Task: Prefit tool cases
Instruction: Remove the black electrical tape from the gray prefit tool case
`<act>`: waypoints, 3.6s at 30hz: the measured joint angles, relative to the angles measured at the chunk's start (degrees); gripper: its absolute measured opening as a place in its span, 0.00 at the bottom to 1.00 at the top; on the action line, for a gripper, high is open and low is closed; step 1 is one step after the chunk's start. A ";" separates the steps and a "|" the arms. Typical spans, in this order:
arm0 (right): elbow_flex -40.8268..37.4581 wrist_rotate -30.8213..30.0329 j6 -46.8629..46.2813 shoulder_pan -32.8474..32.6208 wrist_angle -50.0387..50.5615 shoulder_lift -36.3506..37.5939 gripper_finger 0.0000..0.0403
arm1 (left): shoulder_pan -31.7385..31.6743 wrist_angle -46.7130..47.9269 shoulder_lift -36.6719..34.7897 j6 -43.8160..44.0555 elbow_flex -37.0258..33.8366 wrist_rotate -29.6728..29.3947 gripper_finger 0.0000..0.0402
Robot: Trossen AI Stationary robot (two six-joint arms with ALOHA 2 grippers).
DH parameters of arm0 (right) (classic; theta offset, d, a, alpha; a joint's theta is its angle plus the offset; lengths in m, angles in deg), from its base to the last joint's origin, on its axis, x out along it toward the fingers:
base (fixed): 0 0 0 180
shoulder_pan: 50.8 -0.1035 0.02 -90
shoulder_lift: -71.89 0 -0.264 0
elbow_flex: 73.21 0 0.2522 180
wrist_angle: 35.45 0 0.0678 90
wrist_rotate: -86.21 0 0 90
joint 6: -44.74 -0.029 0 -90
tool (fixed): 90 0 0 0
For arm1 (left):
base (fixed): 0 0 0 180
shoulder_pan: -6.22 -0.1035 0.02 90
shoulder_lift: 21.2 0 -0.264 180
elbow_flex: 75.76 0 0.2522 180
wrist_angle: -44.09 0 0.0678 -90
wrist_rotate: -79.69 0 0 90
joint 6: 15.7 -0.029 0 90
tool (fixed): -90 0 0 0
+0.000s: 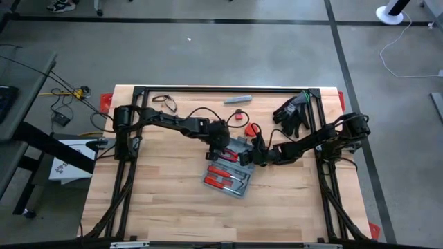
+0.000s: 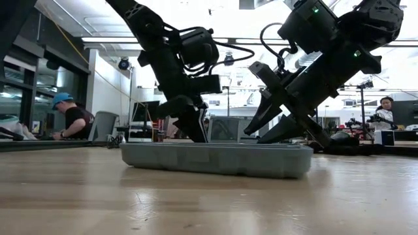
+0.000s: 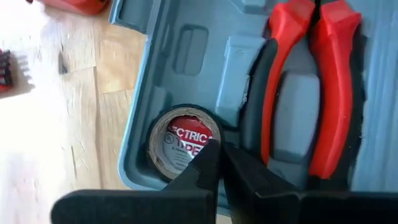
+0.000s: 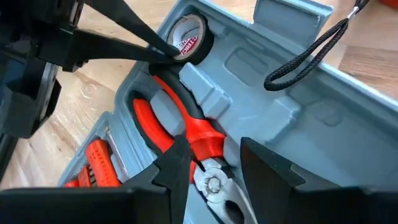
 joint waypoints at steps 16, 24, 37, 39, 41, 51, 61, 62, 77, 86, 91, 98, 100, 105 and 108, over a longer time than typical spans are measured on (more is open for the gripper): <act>0.00 -0.94 -1.01 0.00 0.38 0.00 0.33 | -3.14 10.15 -14.95 3.30 1.49 -7.30 0.00; 0.00 -0.94 -0.80 0.00 0.68 0.00 0.33 | -7.91 8.28 -15.54 1.31 -1.89 8.78 0.00; 0.00 -1.01 -1.05 0.00 1.33 0.00 0.33 | -1.82 1.46 -8.29 -8.94 -3.72 6.99 0.20; 0.00 -1.01 -1.13 0.00 1.47 0.00 0.33 | -1.06 0.44 -7.84 -9.42 -3.54 3.73 0.25; 0.00 -1.04 -1.17 0.00 1.49 0.00 0.33 | -0.58 0.43 -6.87 -9.44 -3.58 0.35 0.29; 0.02 -1.12 -0.98 0.00 2.04 0.00 0.33 | -0.17 -0.97 -4.03 -8.80 -3.51 0.27 0.33; 0.04 -1.12 -0.80 0.02 3.00 0.00 0.33 | 0.92 -1.12 0.25 -6.60 -3.06 -1.81 0.21; 0.04 -1.12 -0.80 0.02 3.01 0.00 0.33 | 1.25 -0.98 0.28 -6.38 -3.06 -2.82 0.17; 0.07 -1.27 -1.20 0.02 3.21 0.00 0.33 | 1.57 4.91 -6.92 2.38 -1.49 -2.90 0.00; 0.02 -1.35 -1.20 0.02 4.10 -0.04 0.33 | -0.91 5.08 -16.33 4.35 -1.03 -4.49 0.00; 0.02 -1.34 -1.02 0.02 4.10 -0.04 0.33 | -3.82 12.97 -18.16 4.30 -1.01 -7.71 0.00; 0.02 -1.34 -0.98 0.02 4.10 -0.04 0.33 | -10.15 15.44 -18.27 4.35 -7.44 -7.43 0.00; 0.02 -1.32 -0.98 -0.20 4.10 -0.04 0.33 | -12.19 13.83 -18.34 5.09 -10.66 -6.54 0.00; 0.02 -1.37 -0.98 -0.93 4.11 -0.04 0.33 | -16.72 9.80 -18.34 7.33 -18.55 -3.56 0.00; 0.02 -1.38 -0.98 -1.19 4.10 -0.04 0.33 | -18.40 9.10 -18.67 9.05 -20.16 -2.34 0.01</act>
